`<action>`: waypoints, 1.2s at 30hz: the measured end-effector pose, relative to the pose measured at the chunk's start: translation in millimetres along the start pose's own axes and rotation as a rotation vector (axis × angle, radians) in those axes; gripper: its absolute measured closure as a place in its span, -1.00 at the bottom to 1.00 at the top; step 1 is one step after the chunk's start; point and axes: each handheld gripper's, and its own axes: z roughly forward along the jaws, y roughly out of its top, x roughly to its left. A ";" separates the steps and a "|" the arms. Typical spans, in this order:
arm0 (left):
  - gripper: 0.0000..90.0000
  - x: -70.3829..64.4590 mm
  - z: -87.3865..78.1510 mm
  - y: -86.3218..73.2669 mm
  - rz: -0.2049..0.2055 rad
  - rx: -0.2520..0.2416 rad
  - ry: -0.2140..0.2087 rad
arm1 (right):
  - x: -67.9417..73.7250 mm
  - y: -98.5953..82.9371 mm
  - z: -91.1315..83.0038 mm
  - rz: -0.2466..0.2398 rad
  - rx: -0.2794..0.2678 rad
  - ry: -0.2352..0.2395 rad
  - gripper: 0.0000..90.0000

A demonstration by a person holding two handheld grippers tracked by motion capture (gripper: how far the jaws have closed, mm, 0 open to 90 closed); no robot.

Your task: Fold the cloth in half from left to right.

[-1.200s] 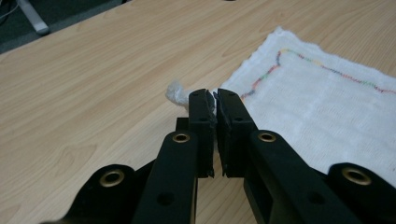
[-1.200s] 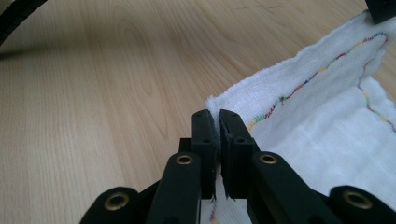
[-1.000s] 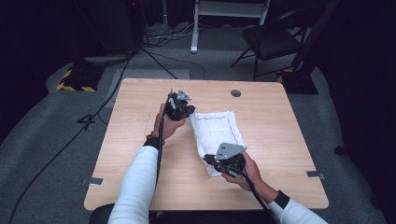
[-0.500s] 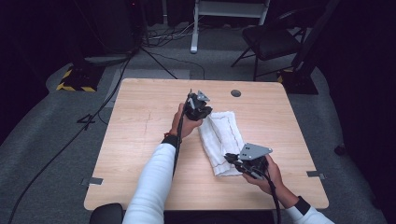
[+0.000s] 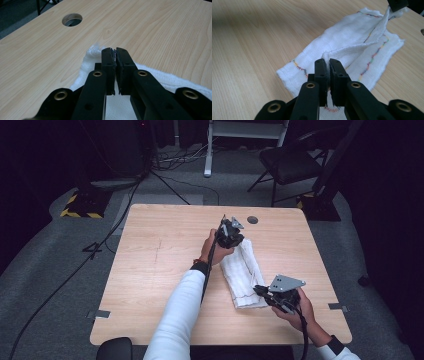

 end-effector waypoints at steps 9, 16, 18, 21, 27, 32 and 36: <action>0.63 -10.6 17.9 3.0 -0.005 0.012 0.040 | -7.7 -16.5 -1.8 0.026 0.039 -0.009 0.84; -0.06 -17.8 0.6 -5.0 -0.002 0.027 0.048 | -15.2 -37.0 -1.4 0.067 0.111 -0.066 0.28; -0.20 -21.9 -10.2 -9.9 0.005 0.039 0.028 | -18.5 -40.8 -4.2 0.083 0.110 -0.064 0.17; -0.33 -32.7 -26.9 -21.7 0.040 0.049 -0.014 | -24.4 -43.2 -10.1 0.108 0.089 -0.074 0.09; -0.37 -66.9 -49.2 -58.6 0.144 0.125 -0.078 | -35.0 -41.1 -12.9 0.135 0.055 -0.114 -0.01; -0.36 -92.0 -57.0 -83.1 0.161 0.142 -0.107 | -43.8 -43.9 0.9 0.113 0.092 -0.088 -0.06; -0.38 -104.6 -58.5 -92.7 0.202 0.170 -0.126 | -48.4 -50.5 9.8 0.120 0.140 -0.055 -0.10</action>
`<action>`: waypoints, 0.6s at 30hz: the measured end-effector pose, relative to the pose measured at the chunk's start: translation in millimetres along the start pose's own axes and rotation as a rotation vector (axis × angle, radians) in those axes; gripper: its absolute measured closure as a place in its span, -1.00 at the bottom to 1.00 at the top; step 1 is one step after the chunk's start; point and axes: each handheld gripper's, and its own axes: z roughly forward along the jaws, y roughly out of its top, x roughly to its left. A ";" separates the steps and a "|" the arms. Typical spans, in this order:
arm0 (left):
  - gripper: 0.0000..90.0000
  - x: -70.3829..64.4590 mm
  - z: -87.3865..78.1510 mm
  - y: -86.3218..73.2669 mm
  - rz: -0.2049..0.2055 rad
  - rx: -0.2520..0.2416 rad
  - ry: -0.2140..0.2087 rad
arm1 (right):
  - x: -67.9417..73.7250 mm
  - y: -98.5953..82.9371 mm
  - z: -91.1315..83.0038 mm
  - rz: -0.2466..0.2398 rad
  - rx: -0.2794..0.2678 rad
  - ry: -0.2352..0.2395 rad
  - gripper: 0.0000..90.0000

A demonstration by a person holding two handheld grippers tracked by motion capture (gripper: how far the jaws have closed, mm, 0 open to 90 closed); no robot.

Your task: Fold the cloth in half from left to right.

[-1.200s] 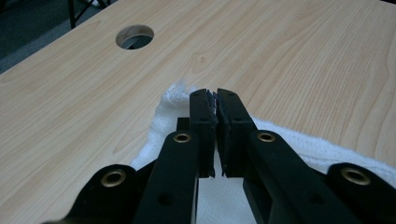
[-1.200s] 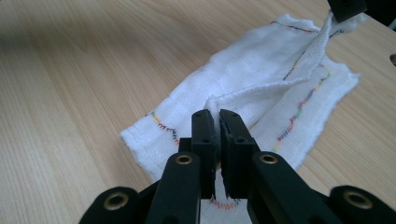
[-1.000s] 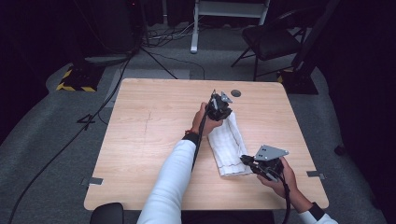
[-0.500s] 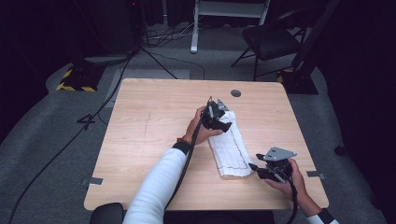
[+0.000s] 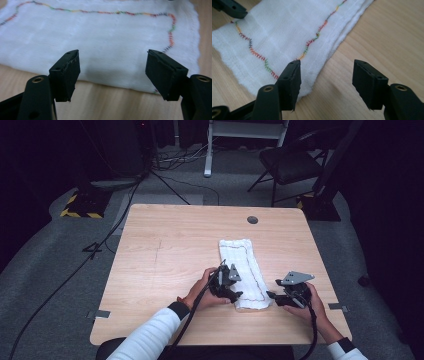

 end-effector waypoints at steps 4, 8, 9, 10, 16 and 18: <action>-0.40 -6.1 -1.5 -7.1 0.007 0.015 -0.005 | -1.2 -3.9 2.9 -0.005 0.028 0.004 -0.10; -0.41 -6.7 -2.3 -15.1 -0.003 0.033 0.004 | 0.0 -5.0 6.3 -0.009 0.045 0.030 -0.10; -0.41 -6.2 -3.0 -16.5 -0.013 0.034 0.002 | 0.1 -4.5 6.7 -0.009 0.045 0.034 -0.11; -0.41 -6.2 -3.8 -18.0 -0.022 0.035 0.002 | 0.4 -4.0 7.2 -0.010 0.045 0.041 -0.11; -0.47 -5.9 -9.2 -27.1 -0.016 0.061 0.010 | 5.2 -2.6 9.0 -0.024 0.044 0.060 -0.07; -0.47 -7.2 -12.3 -30.1 -0.016 0.066 0.014 | 7.3 -1.8 9.9 -0.026 0.044 0.073 -0.07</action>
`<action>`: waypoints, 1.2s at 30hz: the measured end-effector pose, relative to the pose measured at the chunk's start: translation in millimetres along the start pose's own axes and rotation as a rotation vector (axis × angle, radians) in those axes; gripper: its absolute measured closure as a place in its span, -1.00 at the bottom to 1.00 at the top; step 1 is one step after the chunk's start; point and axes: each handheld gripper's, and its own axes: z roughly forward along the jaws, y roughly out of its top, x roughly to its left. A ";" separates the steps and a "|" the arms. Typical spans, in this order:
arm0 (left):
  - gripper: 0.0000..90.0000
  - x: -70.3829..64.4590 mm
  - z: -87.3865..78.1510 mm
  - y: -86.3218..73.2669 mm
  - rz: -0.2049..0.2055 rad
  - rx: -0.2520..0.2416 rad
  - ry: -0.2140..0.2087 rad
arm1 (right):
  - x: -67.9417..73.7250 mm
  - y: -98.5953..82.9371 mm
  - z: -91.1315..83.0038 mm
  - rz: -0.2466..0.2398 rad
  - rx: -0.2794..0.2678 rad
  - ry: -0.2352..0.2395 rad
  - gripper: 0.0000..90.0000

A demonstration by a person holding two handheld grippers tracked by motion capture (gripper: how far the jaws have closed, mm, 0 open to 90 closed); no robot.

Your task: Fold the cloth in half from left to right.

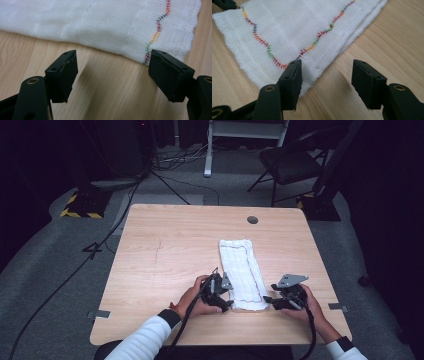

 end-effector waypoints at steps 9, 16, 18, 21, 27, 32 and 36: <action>-0.44 1.3 -3.7 3.2 -0.084 -0.100 -0.018 | 5.2 3.0 0.8 -0.018 0.011 -0.001 -0.05; -0.42 -11.0 11.2 17.1 -0.017 -0.063 0.011 | 5.3 2.5 0.9 -0.005 0.009 0.000 -0.05; -0.40 -13.3 11.1 15.1 -0.001 -0.057 0.015 | 6.0 2.2 0.7 -0.005 0.008 -0.003 -0.05; -0.38 -12.7 7.3 12.5 0.008 -0.037 0.011 | 8.9 2.5 1.7 0.001 0.004 0.025 -0.06; -0.38 -11.4 -1.3 -0.2 -0.010 -0.029 -0.009 | 22.5 6.6 3.2 -0.037 0.006 0.043 -0.08; -0.37 -14.4 -8.8 -10.6 -0.027 -0.025 -0.026 | 30.7 9.9 4.8 -0.062 0.014 0.071 -0.11; -0.37 -18.1 -13.4 -19.2 -0.052 -0.038 -0.028 | 33.5 10.9 6.1 -0.079 0.015 0.119 -0.18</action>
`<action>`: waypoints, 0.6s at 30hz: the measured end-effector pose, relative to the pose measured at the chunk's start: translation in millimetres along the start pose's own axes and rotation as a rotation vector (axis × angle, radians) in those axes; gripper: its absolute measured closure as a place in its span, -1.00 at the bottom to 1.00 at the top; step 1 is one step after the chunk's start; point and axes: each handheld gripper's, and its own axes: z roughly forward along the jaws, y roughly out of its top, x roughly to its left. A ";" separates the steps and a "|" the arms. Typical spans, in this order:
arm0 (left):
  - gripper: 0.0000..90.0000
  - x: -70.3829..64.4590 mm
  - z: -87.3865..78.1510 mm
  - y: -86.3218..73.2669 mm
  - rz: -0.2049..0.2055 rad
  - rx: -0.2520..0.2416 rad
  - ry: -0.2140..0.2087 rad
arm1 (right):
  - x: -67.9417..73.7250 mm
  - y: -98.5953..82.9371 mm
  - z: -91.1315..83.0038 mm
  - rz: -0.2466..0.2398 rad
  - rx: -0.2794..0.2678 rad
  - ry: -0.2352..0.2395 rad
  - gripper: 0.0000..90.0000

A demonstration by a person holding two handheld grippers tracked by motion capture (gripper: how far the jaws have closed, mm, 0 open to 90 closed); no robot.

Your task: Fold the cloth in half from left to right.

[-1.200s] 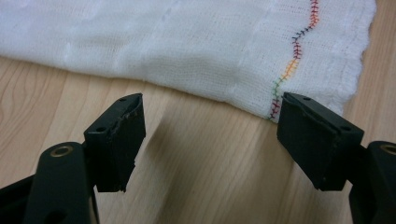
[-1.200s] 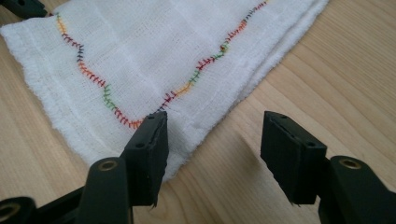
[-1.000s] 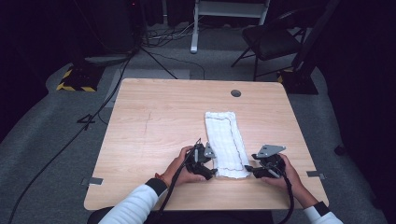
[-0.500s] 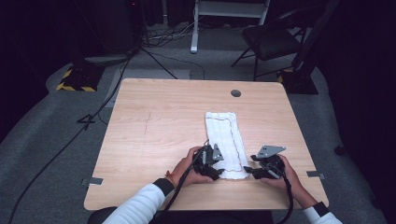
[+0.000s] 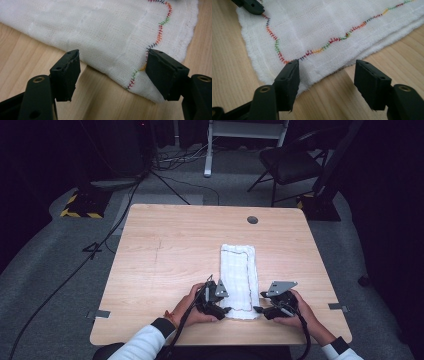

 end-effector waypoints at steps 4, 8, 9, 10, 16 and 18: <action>-0.37 -8.3 -5.9 -7.7 -0.016 -0.007 0.027 | 1.8 2.1 1.7 -0.025 0.005 0.045 -0.26; -0.38 -19.7 -12.1 -13.9 -0.008 -0.009 0.075 | 7.6 5.9 0.7 -0.068 0.023 0.063 -0.31; -0.38 -22.4 -14.2 -15.9 0.003 -0.013 0.085 | 8.5 6.7 0.0 -0.077 0.022 0.063 -0.31; -0.39 -23.0 -15.1 -17.0 0.002 -0.014 0.085 | 9.6 8.2 -2.2 -0.081 0.016 0.074 -0.32; -0.49 -14.2 -25.4 -18.0 -0.031 -0.063 0.029 | 5.8 13.8 -13.8 -0.070 -0.043 0.092 -0.29; -0.50 -10.0 -31.3 -16.0 -0.020 -0.085 0.029 | 3.2 15.2 -16.7 -0.062 -0.064 0.086 -0.27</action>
